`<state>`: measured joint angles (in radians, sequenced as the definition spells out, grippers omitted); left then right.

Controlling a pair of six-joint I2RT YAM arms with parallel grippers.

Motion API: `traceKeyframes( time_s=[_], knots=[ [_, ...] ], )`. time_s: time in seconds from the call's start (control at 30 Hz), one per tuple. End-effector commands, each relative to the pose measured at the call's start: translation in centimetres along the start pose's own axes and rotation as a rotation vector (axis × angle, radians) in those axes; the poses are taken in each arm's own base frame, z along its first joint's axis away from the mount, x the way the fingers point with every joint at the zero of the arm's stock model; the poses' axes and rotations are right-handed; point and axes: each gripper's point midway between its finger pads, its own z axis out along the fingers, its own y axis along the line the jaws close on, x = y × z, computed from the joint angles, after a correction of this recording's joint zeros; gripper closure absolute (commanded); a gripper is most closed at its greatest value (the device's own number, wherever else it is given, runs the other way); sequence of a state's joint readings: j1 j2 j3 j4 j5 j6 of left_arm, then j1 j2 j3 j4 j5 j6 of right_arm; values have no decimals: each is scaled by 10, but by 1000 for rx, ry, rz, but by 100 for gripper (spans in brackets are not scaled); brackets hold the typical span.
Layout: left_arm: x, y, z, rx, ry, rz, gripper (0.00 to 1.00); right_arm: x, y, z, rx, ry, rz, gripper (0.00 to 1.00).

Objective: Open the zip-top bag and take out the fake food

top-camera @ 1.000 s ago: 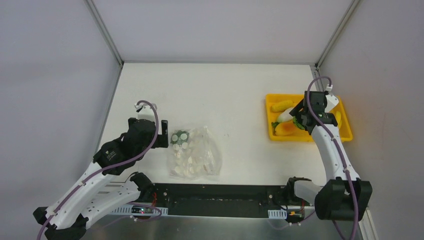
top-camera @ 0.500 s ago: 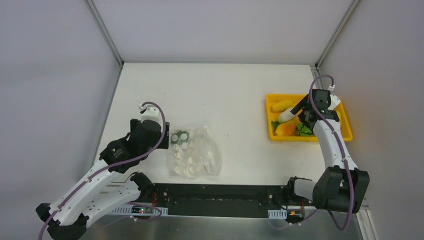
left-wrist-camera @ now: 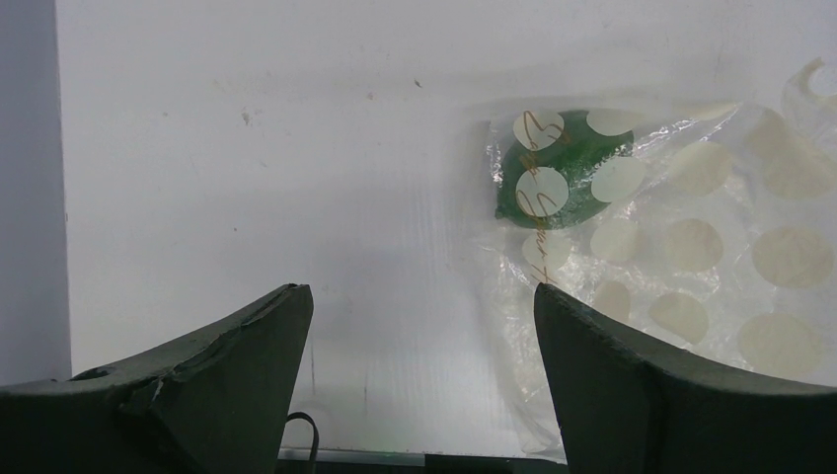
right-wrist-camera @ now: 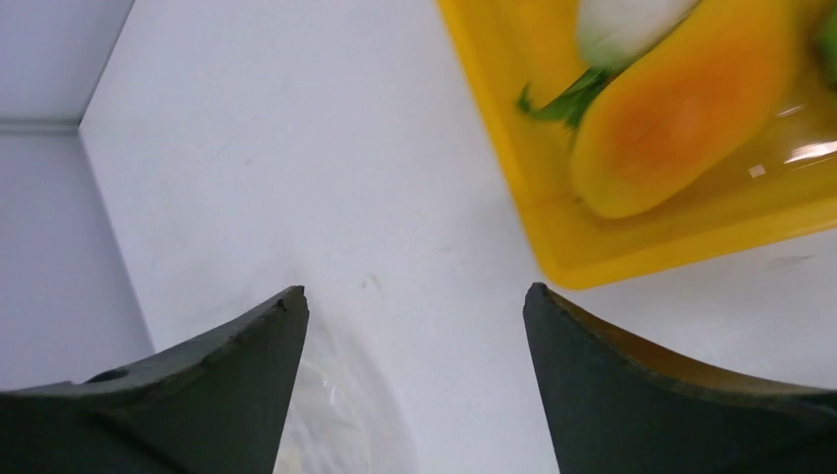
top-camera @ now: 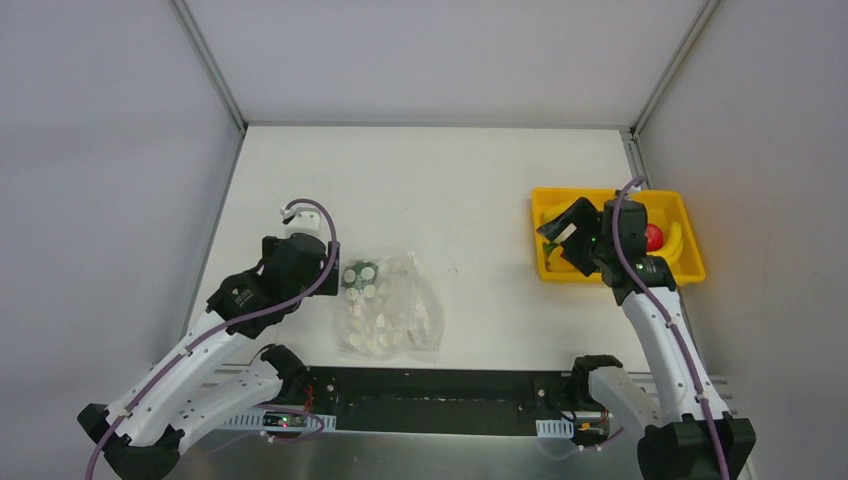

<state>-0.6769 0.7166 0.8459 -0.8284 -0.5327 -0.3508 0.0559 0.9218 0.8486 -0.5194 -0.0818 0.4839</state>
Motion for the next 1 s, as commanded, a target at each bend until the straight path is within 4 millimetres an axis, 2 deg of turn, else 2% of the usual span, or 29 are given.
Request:
traceKeyframes(
  time_s=[0.0,0.13,0.23,0.4,0.5,0.67,0.8,0.97],
  knots=[
    [-7,-2,-1,16,0,-12,14,50,46,-9,-218,161,65,19],
    [-5,-2,0,12,10,-8,14,101,71,-15,-326,292,52,27],
    [-5,-4,2,17,20,-7,14,131,93,-20,-416,344,35,31],
    [-2,-8,6,24,50,-1,14,176,110,-10,-449,428,4,38],
    [1,-11,9,25,70,-6,15,196,122,-1,-474,463,-8,42],
    [-6,-13,17,1,122,-71,22,226,135,10,-507,525,-12,50],
    [-5,-25,36,63,208,-179,25,247,143,11,-537,576,-27,52],
    [-3,-41,61,145,334,-308,21,268,143,19,-544,618,-30,53]
  ],
)
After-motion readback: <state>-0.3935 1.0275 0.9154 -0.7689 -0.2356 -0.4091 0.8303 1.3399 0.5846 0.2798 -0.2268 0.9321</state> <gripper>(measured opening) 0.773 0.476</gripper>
